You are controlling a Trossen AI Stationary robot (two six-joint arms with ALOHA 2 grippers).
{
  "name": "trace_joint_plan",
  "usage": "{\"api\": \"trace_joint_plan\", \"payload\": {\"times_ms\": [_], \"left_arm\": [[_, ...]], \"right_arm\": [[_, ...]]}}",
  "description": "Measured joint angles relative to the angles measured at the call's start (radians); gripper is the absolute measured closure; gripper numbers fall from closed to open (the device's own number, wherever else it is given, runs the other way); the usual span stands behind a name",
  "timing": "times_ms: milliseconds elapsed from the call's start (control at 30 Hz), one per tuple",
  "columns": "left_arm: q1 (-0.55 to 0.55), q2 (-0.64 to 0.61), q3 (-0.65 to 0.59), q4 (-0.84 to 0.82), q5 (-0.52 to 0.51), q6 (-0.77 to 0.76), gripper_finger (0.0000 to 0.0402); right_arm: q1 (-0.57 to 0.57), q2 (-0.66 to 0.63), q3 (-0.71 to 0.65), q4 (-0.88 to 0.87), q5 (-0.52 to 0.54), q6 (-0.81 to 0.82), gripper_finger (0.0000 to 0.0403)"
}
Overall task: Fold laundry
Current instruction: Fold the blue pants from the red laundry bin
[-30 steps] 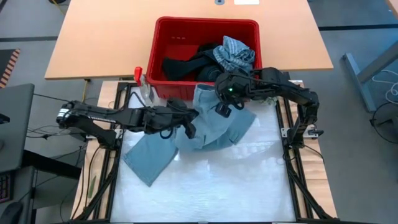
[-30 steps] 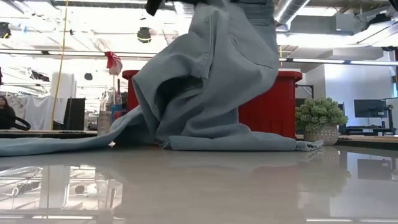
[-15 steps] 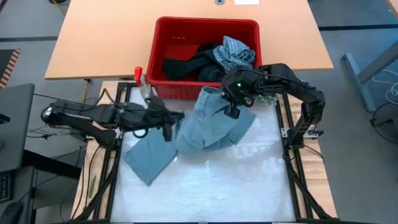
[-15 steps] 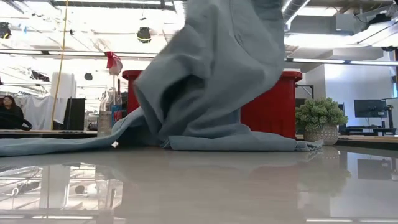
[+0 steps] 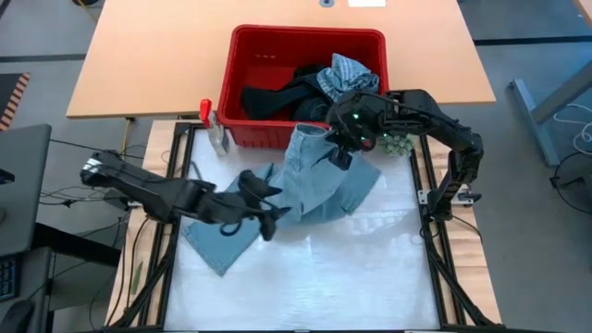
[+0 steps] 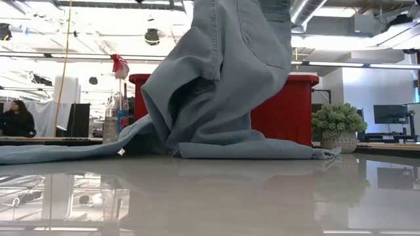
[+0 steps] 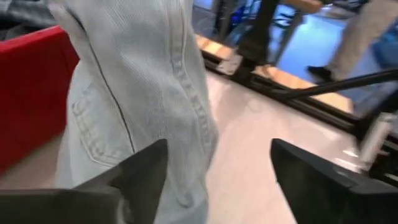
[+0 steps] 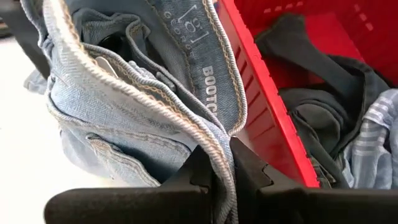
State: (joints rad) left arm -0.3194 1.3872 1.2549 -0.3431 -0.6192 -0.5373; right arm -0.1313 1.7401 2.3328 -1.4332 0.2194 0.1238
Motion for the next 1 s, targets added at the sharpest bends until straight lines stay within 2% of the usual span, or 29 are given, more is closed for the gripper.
{"api": "trace_joint_plan", "payload": {"times_ms": [100,267,367,467,600,733,800,867,1000], "left_arm": [[0.013,0.059,0.000,0.041,-0.047,-0.023,0.0090],[0.046,0.110,0.000,0.050,-0.170,-0.165,0.0085],[0.066,0.121,0.000,0.107,-0.161,-0.189,0.0085],[0.085,0.121,0.000,0.166,-0.147,-0.148,0.0085],[0.125,0.121,0.000,0.157,-0.208,-0.138,0.0086],[0.165,0.121,0.000,0.161,-0.179,-0.139,0.0090],[0.174,0.121,0.000,0.156,-0.172,-0.139,0.0109],[0.175,0.121,0.000,0.155,-0.185,-0.133,0.0152],[0.176,0.121,0.000,0.169,-0.162,-0.068,0.0298]], "right_arm": [[-0.003,0.000,0.000,-0.006,-0.003,0.006,0.0351],[-0.004,0.000,0.000,-0.014,-0.004,0.016,0.0351],[-0.004,0.000,0.000,-0.028,-0.004,0.026,0.0351],[-0.004,0.000,0.000,-0.024,-0.003,0.027,0.0351],[-0.001,0.000,0.000,-0.010,-0.006,0.035,0.0351],[0.018,0.000,0.000,-0.003,-0.007,0.037,0.0351],[0.026,0.000,0.000,-0.004,-0.010,0.036,0.0351],[0.034,0.000,0.000,-0.002,-0.010,0.036,0.0351],[0.040,0.000,0.001,-0.006,-0.011,0.036,0.0351]]}}
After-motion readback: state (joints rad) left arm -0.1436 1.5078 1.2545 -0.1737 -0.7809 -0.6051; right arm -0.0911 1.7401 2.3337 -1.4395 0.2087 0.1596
